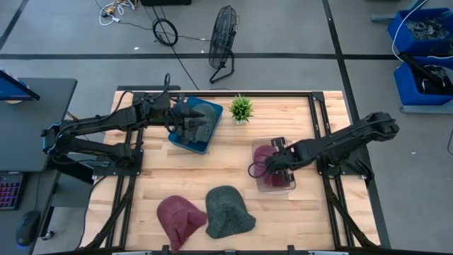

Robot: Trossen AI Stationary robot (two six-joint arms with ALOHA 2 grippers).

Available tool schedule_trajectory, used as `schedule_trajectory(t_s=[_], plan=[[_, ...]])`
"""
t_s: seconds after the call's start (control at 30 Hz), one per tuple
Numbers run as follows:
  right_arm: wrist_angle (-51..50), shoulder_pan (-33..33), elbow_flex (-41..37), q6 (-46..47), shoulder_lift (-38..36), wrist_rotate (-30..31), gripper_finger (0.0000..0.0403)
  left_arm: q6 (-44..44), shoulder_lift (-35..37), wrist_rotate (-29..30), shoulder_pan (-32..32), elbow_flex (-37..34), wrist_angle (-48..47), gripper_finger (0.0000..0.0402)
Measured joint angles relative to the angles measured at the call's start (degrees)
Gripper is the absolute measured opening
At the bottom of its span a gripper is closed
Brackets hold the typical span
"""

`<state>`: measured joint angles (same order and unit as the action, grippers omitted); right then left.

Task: Pick & Place hat
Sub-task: Put the right red cap into the transparent bin

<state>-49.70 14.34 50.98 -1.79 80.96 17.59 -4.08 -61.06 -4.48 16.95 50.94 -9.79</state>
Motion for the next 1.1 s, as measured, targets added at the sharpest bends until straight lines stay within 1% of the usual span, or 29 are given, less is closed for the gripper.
schedule_trajectory(t_s=[0.07,0.17,0.3,0.43,0.53,0.63,0.7,0.77,0.87,0.97,1.07,1.1], plan=[[0.0,0.0,0.5,-0.4,0.1,2.5,0.0011,0.0,0.0,0.0,0.0,0.0,0.0,0.0140],[-1.6,-0.1,2.6,-1.3,-0.1,3.5,0.0023,0.0,0.0,0.0,0.0,0.0,0.0,0.0140],[-5.5,0.0,6.9,0.7,-0.2,3.6,0.0055,0.0,0.0,0.0,0.0,0.0,-0.2,0.0140],[-5.9,0.0,9.5,4.3,-0.3,3.9,0.0094,0.0,0.0,0.0,0.0,0.0,-1.2,0.0140],[-6.3,0.0,11.6,4.3,-0.3,3.9,0.0122,0.0,0.0,0.0,0.0,0.0,-2.0,0.0140],[-6.3,0.0,14.8,4.3,-0.3,3.9,0.0141,0.0,0.0,0.0,0.0,0.0,-2.3,0.0140],[-4.6,0.0,16.8,4.3,-0.3,3.7,0.0146,0.0,0.0,0.0,0.0,0.0,-2.5,0.0140],[-1.7,0.0,17.6,4.2,-0.3,1.5,0.0144,0.1,0.0,0.0,0.0,0.0,-2.6,0.0140],[2.3,0.0,16.4,4.1,-0.2,-5.0,0.0123,0.1,0.0,0.0,0.0,0.0,-3.7,0.0140],[3.4,0.2,13.2,5.2,0.7,-10.7,0.0080,0.1,0.0,0.0,0.0,0.0,-4.7,0.0140],[4.9,0.6,10.5,5.8,1.3,-14.0,0.0024,0.1,0.0,0.0,0.0,0.0,-5.3,0.0140],[5.5,0.7,9.6,5.4,1.6,-14.7,0.0012,0.1,0.0,0.0,0.0,0.0,-5.2,0.0140]])
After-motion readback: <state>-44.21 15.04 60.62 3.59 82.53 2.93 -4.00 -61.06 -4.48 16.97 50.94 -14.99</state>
